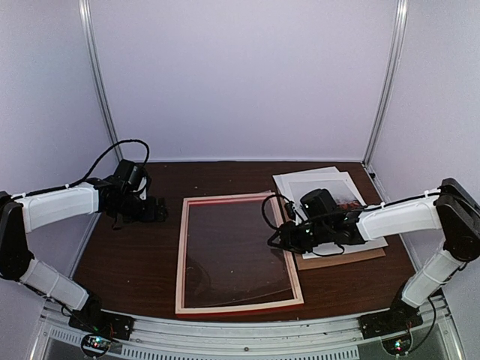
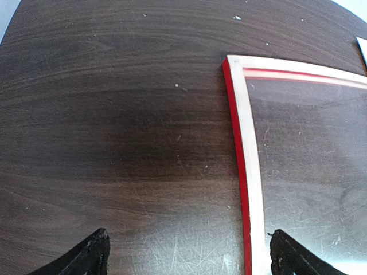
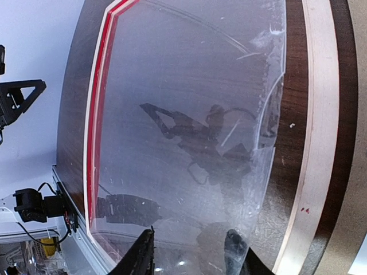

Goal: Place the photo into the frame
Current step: Place the glass panel at the frame body.

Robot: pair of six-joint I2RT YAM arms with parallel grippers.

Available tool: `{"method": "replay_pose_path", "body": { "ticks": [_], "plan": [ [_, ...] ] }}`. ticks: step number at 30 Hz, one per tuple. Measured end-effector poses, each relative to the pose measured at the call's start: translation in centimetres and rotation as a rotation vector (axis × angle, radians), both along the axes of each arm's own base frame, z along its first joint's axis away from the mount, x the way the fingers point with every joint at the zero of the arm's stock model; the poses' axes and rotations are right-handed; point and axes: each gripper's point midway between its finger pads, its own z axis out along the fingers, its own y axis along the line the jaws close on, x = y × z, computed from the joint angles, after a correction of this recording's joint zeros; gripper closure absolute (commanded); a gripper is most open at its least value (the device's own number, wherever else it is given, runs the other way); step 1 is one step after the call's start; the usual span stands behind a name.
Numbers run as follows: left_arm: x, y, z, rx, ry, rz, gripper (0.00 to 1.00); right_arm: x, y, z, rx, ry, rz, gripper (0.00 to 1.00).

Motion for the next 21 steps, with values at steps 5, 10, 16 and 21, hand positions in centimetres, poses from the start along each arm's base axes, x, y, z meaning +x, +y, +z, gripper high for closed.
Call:
{"method": "replay_pose_path", "body": {
  "ticks": [5,10,16,21],
  "plan": [
    [-0.1,-0.1,-0.1,-0.001,0.002,-0.004,0.02,-0.1,0.1,-0.4,-0.021,0.005,0.011,0.50],
    [-0.3,-0.1,-0.5,0.000,0.010,-0.005,0.02,-0.1,0.2,-0.6,-0.058,0.013,0.021,0.42],
    [-0.6,0.0,-0.8,0.001,0.019,-0.008,0.02,-0.2,0.2,-0.8,-0.100,0.016,0.033,0.35],
    [-0.7,-0.1,-1.0,0.000,0.025,-0.010,0.02,-0.1,-0.2,-0.9,-0.140,0.017,0.030,0.32]
  ]
}}
